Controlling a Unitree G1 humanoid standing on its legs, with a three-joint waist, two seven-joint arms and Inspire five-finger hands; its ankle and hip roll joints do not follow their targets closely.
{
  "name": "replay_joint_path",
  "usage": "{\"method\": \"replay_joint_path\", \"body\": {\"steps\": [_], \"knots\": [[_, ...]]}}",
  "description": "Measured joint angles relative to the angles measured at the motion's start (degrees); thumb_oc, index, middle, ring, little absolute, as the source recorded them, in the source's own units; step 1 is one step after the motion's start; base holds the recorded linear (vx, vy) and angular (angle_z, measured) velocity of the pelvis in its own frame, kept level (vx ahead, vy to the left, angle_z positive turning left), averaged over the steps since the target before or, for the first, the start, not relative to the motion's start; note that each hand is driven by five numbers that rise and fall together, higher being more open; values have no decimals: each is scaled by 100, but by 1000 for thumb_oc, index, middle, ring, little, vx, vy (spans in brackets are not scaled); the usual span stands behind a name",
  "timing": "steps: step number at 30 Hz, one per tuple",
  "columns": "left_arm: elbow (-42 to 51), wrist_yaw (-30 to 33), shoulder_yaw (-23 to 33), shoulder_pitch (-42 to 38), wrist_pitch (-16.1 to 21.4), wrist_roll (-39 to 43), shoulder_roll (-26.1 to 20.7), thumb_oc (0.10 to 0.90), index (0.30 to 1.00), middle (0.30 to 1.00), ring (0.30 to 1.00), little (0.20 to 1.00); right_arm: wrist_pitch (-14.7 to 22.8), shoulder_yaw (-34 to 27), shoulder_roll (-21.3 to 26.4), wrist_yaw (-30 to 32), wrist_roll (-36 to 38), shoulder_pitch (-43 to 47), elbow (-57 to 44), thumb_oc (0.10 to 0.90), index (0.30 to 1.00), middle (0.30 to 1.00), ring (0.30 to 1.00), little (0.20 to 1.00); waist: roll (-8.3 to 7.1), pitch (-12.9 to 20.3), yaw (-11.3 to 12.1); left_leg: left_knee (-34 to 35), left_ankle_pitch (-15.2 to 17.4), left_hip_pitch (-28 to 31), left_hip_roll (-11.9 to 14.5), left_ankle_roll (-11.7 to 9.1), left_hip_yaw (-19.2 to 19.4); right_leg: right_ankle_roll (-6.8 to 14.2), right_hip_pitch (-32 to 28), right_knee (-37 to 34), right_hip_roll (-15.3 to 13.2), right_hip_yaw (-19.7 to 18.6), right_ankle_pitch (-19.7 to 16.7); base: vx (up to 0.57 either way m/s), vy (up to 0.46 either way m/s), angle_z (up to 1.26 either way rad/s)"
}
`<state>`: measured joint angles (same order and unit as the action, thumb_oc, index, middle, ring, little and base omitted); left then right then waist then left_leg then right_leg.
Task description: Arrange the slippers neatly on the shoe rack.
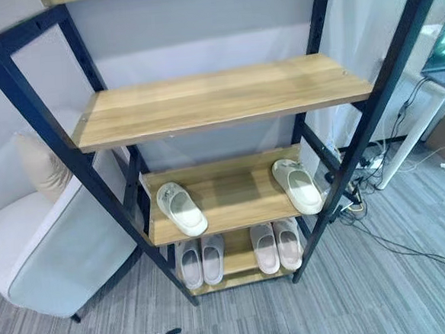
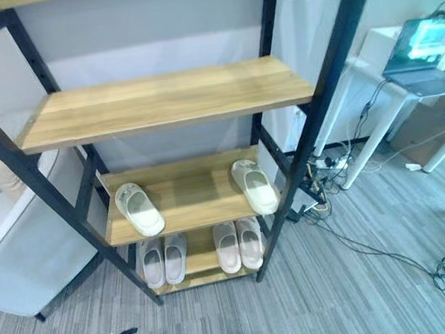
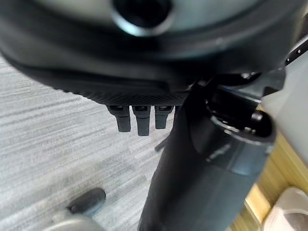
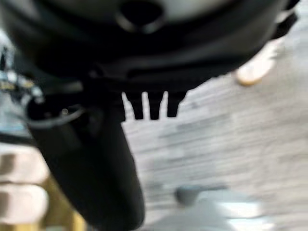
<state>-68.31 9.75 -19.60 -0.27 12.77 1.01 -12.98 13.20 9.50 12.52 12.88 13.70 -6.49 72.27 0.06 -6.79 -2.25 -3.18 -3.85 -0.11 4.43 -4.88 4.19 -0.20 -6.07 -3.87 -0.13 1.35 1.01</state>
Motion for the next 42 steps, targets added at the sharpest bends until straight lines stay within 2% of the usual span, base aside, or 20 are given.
{"method": "replay_joint_path", "body": {"steps": [1, 2, 4, 6, 7, 8, 13, 14, 16, 17, 18, 20, 23, 25, 26, 28, 31, 34, 37, 42], "knots": [[243, -1, -123, 2, -11, 117, -82, 800, 900, 900, 900, 900, 9, -35, 64, 21, 6, 51, -4, 800, 900, 900, 900, 900, -62, -54, 67, -122, -60, -79, -68, -94, -115, -78, 1, -51, -13, -3, -67, 10, -55, 6], [466, -3, -300, 44, 42, 119, -105, 800, 900, 900, 900, 900, 35, -116, 185, 83, 11, 29, -6, 800, 900, 900, 900, 900, -50, -52, 55, -25, -69, -57, -53, -103, -189, -121, -57, -140, 2, 43, -127, 48, -11, 7], [763, -51, -509, 110, 95, 120, 90, 800, 900, 900, 900, 900, 26, -226, 420, 140, 28, 30, -6, 800, 900, 900, 900, 900, 126, 15, -6, 149, -30, 6, -128, -66, -95, -118, -61, -137, 26, 100, -124, 38, 41, 17], [1653, -238, -863, 324, 155, 122, 128, 800, 900, 900, 900, 900, 17, -270, 636, 148, 51, 152, -8, 800, 900, 900, 900, 900, 288, 48, 28, 567, 125, 113, -555, 187, -145, -46, 97, -134, -15, -42, -183, 27, 31, -29], [1836, -300, -909, 357, 217, 121, 164, 800, 900, 900, 900, 900, 18, -265, 682, 146, 51, 204, -16, 800, 900, 900, 900, 900, 383, 40, 9, 671, 119, 154, -639, 420, -169, -20, 134, -133, 60, -68, -204, 46, 38, -36], [1950, -372, -951, 314, 225, 123, 192, 800, 900, 900, 900, 900, 11, -263, 602, 149, 52, 237, -56, 800, 900, 900, 900, 900, 391, 42, -21, 750, 3, 172, -626, 597, -190, 2, 174, -108, 93, -93, -198, 46, 32, -13], [2760, -584, -968, 240, 178, 240, -113, 800, 900, 900, 900, 900, -62, -258, 247, 130, 12, 236, -71, 800, 900, 900, 900, 900, 192, -68, -1, 825, 17, 201, -628, 632, -65, 36, 353, 72, 84, -184, -187, 33, 35, -16], [3014, -623, -976, 249, 160, 240, -290, 800, 900, 900, 900, 900, -127, -247, 218, 115, 7, 315, -69, 800, 900, 900, 900, 900, 211, -95, 32, 825, 19, 183, -569, 634, 53, 146, 533, 327, 113, -186, -108, -40, -32, -47], [3170, -669, -944, 157, 182, 233, -565, 800, 900, 900, 900, 900, -167, -253, 169, 106, 6, 459, -63, 800, 900, 900, 900, 900, 194, -131, 128, 825, 39, 198, -517, 665, 270, 212, 735, 607, 127, -130, -64, 20, -87, -53], [3190, -669, -917, 131, 182, 233, -610, 800, 900, 900, 900, 900, -168, -260, 163, 104, 6, 486, -60, 800, 900, 900, 900, 900, 189, -140, 149, 827, 49, 215, -490, 687, 314, 264, 742, 631, 95, -50, -25, 34, -84, -41], [3215, -673, -877, 95, 173, 235, -644, 800, 900, 900, 900, 900, -178, -289, 167, 101, 3, 560, -49, 800, 900, 900, 900, 900, 243, -208, 152, 825, 83, 266, -450, 747, 349, 417, 771, 846, 46, 154, 184, 28, -49, -17], [3289, -692, -850, 62, 157, 235, -693, 800, 900, 900, 900, 900, -196, -337, 181, 100, 2, 557, -52, 800, 900, 900, 900, 900, 309, -249, 142, 829, 151, 274, -432, 835, 277, 516, 914, 1150, -320, 240, 259, 45, -61, 3], [3370, -797, -864, 69, 115, 237, -754, 800, 900, 900, 900, 900, -257, -334, 138, 92, 5, 450, -49, 800, 900, 900, 900, 900, 326, -278, 129, 832, 127, 253, -429, 796, 89, 717, 965, 1028, -939, -96, 161, 63, -122, 24], [3620, -933, -971, 81, 27, 228, -927, 800, 900, 900, 900, 900, -275, -401, 145, 84, 7, 338, -43, 800, 900, 900, 900, 900, 338, -289, 9, 831, 99, 237, -424, 706, -192, 903, 866, 642, -1032, -604, 47, 67, -151, 83], [4021, -1040, -955, 137, 7, 230, -1121, 800, 900, 900, 900, 900, -363, -401, 140, 26, -13, 175, -2, 800, 900, 900, 900, 900, 192, -267, -29, 833, 34, 300, -427, 381, -448, 958, 559, 86, -1076, -696, -403, 43, -196, 99], [4314, -1083, -963, 287, -15, 232, -1094, 800, 900, 900, 900, 900, -433, -395, 256, 16, -126, 180, 176, 800, 900, 900, 900, 900, 344, -139, 22, 833, 34, 334, -202, 236, -464, 829, 395, -149, -807, -602, -521, 62, -186, 35], [4929, -1303, -953, 472, -16, 246, -1070, 800, 900, 900, 900, 900, -440, -316, 523, -27, -368, 189, 102, 800, 900, 900, 900, 900, 510, -28, 2, 833, 26, 436, 76, 206, -455, 706, 269, -155, -552, -481, -476, 63, -162, 5], [5809, -1457, -921, 511, -11, 377, -1197, 800, 900, 900, 900, 900, -430, -328, 757, -42, -449, 200, 24, 800, 900, 900, 900, 900, 582, 50, 3, 835, 3, 485, 211, 91, -470, 618, 196, -188, -395, -449, -449, 5, -127, 5], [6205, -1453, -802, 422, 78, 422, -1197, 800, 900, 900, 900, 900, -426, -383, 882, -45, -436, 174, -11, 800, 900, 900, 900, 900, 625, 134, -6, 860, 51, 475, 231, -66, -493, 602, 180, -188, -381, -355, -436, -6, -95, 10], [6381, -1334, -433, 505, 70, 641, -1325, 800, 900, 900, 900, 900, -421, -382, 533, -112, -435, -118, -14, 800, 900, 900, 900, 900, 416, 409, 6, 864, 63, 379, 164, -45, -654, 630, 198, -192, -448, -273, -415, -12, -71, 14]]}}
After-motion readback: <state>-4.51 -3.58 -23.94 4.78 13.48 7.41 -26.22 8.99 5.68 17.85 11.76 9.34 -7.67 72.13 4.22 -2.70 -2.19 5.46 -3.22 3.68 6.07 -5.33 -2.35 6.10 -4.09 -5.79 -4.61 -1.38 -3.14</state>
